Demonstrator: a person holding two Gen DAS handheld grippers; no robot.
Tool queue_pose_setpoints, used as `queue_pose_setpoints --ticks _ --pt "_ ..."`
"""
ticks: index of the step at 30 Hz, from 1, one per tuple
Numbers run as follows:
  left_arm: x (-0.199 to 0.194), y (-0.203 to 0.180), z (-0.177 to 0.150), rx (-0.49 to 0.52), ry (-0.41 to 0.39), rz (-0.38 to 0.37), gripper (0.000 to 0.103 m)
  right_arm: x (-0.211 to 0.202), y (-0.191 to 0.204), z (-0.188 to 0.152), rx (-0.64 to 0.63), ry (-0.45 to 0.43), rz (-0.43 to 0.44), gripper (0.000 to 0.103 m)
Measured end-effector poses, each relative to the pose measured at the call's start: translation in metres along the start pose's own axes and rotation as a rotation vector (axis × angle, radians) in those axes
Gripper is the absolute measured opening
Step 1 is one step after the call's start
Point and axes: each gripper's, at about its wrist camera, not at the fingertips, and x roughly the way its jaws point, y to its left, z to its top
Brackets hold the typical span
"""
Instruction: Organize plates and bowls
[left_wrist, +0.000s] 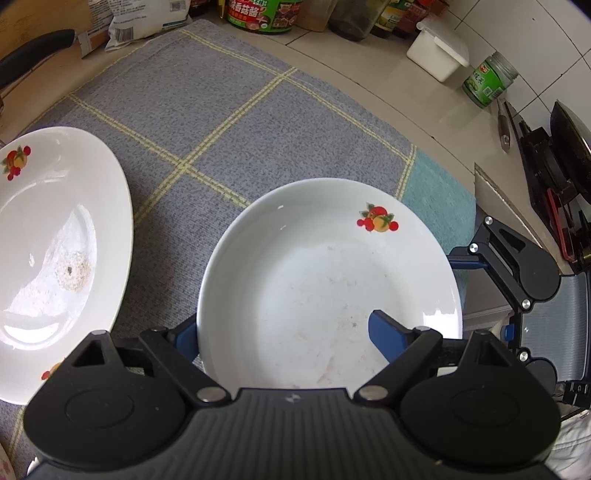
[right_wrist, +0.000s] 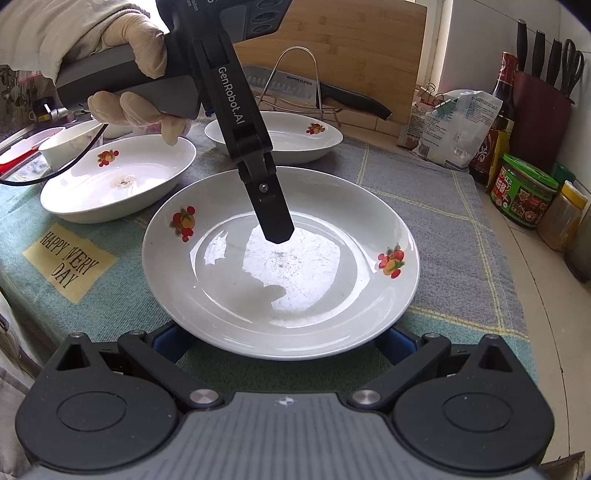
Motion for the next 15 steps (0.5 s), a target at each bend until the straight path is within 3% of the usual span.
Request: queue_pose_setpoints --ticks 15 --pt "0.0031 -0.0027 0.0023 0.033 0.013 0.01 0.09 -0.0024 0.0039 0.0038 0.035 0.028 -0.007 0.103"
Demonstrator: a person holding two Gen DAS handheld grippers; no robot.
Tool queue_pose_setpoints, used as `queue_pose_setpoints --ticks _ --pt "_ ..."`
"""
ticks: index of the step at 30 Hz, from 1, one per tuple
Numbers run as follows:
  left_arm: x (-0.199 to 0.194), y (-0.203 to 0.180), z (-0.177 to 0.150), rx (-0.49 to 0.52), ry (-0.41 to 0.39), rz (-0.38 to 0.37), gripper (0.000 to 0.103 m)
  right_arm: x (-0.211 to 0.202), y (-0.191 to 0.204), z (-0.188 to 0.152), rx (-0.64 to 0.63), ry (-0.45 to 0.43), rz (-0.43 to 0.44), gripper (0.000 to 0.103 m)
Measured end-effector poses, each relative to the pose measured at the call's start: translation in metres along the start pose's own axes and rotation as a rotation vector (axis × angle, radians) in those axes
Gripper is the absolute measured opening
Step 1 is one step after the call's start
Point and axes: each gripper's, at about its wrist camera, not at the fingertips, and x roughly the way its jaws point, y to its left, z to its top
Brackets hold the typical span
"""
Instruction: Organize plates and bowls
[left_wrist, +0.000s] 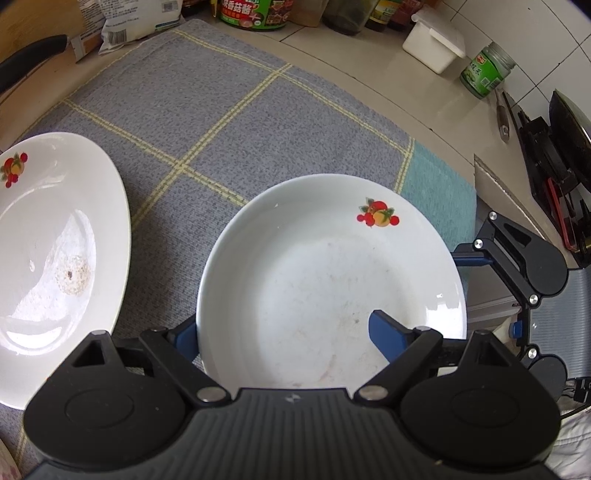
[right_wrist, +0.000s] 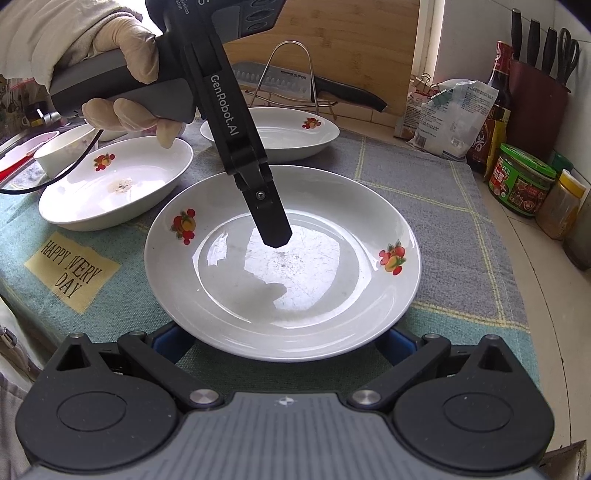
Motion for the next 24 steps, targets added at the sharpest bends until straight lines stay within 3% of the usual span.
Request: queue_pose_setpoints --ticks 10,24 --pt "0.0001 0.0019 0.0001 0.015 -0.014 -0.019 0.093 0.0072 -0.0045 -0.0024 0.015 -0.017 0.024 0.103" --pt "-0.0008 -0.0026 -0.0014 0.037 -0.029 0.001 0.094 0.0056 0.0017 0.0014 -0.007 -0.004 -0.016 0.103"
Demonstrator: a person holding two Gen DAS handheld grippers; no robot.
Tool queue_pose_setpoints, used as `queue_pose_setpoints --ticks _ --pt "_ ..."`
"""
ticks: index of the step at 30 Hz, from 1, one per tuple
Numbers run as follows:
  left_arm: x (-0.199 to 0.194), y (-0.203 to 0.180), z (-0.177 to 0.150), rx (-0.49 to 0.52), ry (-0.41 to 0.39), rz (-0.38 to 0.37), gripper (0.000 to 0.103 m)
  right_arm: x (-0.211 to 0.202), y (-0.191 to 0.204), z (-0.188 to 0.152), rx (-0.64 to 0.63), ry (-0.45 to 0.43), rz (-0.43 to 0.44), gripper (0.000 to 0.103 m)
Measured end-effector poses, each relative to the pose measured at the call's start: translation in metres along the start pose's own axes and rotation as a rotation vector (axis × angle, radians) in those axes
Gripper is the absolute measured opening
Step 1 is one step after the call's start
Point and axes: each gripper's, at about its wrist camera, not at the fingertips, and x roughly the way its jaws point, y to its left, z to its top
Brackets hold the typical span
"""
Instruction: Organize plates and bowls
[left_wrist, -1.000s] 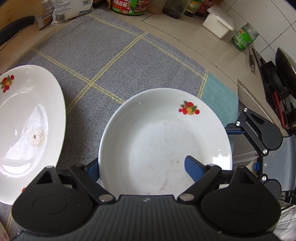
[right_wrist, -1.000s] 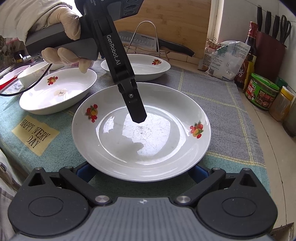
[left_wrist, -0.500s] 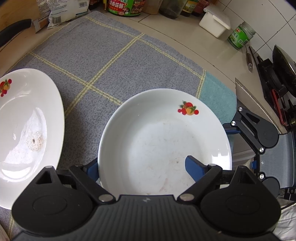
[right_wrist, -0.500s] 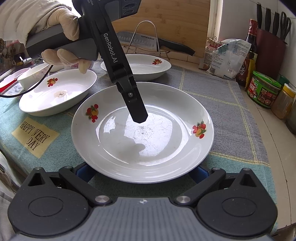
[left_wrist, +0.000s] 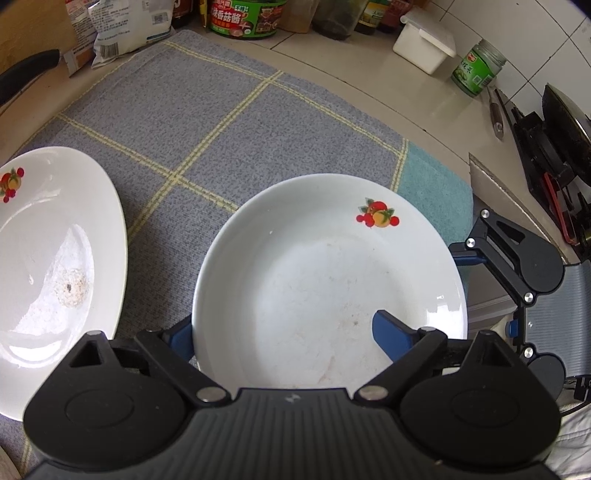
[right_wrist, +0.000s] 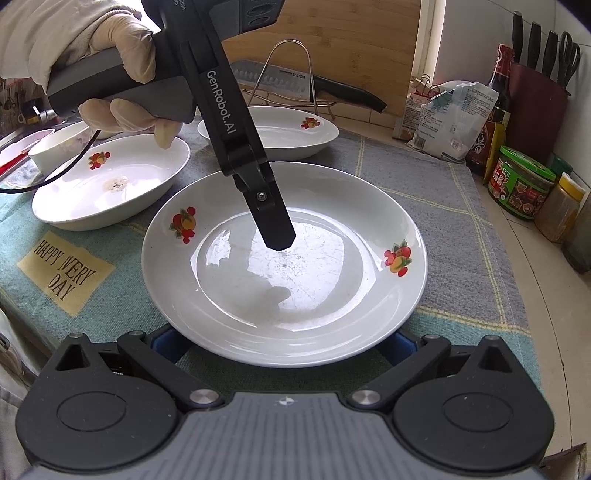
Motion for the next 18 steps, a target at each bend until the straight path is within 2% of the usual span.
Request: queue_pose_setpoints --ticks 11,18 --pt "-0.012 -0.002 0.011 0.003 -0.026 0.015 0.094 -0.005 -0.01 0.01 0.023 -0.01 0.012 0.103" --pt "-0.013 -0.002 0.028 0.019 -0.051 0.015 0.094 -0.004 -0.022 0.017 0.018 -0.013 -0.019 0.103"
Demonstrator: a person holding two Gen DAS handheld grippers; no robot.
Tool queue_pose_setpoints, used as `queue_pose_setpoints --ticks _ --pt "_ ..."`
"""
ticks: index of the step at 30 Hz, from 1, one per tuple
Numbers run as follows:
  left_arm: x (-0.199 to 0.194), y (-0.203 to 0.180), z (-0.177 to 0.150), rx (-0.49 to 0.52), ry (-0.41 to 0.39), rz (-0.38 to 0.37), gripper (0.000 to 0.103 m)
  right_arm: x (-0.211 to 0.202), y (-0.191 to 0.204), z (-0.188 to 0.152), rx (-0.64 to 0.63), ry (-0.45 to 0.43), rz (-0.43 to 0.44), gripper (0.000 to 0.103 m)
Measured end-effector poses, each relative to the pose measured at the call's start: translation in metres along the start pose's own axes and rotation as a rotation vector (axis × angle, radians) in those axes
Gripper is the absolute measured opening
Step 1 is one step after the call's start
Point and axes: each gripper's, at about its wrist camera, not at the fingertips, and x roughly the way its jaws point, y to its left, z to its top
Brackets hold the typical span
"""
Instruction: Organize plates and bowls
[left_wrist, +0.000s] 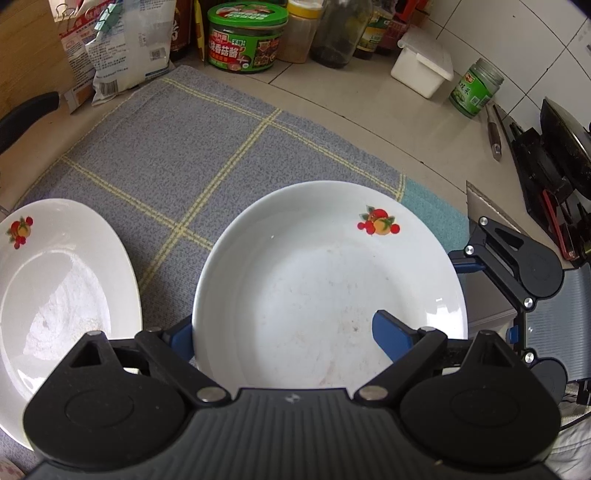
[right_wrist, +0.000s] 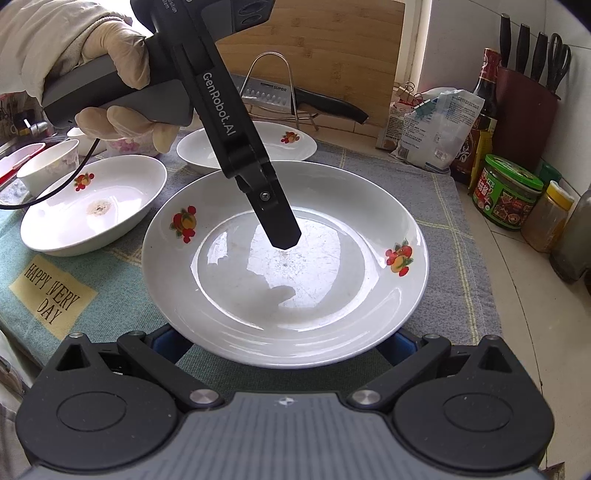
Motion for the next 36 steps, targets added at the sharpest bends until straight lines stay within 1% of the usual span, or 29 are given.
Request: queue_pose_setpoints --ticks 10,20,26,36 --pt "0.014 0.0 0.032 0.041 -0.017 0.011 0.094 0.009 -0.027 0.006 0.026 0.007 -0.029 0.103" --pt "0.033 0.007 0.061 0.061 -0.026 0.013 0.094 0.023 -0.054 0.011 0.041 0.019 -0.053 0.103" --pt "0.045 0.011 0.071 0.064 -0.019 0.012 0.094 0.032 -0.065 0.011 0.051 0.031 -0.055 0.103" --pt "0.053 0.015 0.077 0.06 -0.009 0.009 0.093 0.038 -0.071 0.012 0.063 0.045 -0.051 0.103"
